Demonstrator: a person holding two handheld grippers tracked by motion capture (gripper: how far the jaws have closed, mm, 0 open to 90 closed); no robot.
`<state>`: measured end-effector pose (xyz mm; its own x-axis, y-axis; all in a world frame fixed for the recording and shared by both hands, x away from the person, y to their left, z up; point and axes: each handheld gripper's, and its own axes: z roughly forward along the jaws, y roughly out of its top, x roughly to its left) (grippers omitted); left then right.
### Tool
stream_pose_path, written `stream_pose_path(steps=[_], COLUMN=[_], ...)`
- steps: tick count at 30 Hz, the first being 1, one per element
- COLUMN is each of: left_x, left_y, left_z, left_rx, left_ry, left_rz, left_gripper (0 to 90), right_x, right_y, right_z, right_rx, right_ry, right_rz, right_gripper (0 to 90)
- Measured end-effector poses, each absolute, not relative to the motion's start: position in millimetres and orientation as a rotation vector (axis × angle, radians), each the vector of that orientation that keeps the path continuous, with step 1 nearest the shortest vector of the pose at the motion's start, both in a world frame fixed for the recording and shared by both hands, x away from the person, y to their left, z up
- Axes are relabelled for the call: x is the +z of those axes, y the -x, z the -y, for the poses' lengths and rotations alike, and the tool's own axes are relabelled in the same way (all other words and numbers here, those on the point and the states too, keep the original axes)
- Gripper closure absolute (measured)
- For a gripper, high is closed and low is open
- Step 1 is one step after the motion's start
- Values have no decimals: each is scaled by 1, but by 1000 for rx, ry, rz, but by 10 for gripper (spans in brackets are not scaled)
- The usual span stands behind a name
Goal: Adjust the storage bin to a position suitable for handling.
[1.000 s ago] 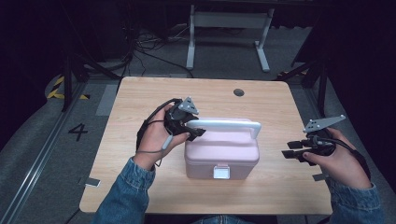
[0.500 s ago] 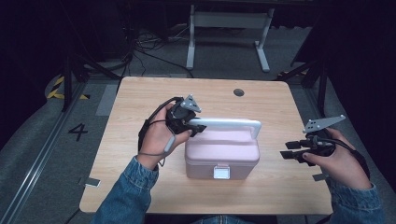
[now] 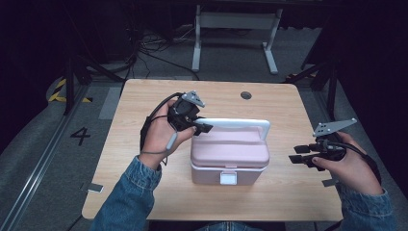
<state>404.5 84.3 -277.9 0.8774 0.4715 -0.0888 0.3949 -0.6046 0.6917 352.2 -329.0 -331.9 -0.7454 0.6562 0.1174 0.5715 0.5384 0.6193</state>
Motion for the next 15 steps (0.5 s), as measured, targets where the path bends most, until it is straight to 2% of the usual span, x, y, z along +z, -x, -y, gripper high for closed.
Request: stream_pose_path(steps=[7, 15], left_x=[-273, -268], left_y=[-415, -428], left_z=[-86, -85], left_rx=[86, 94], left_ry=[-2257, -2222], left_rz=[-657, -699], left_gripper=[693, 677], right_x=[-332, -328], right_y=[-352, -346], right_z=[329, 328], right_rx=[1001, 1017], right_ry=[-1062, -1044], right_rz=[-2636, -2616], right_gripper=[539, 544])
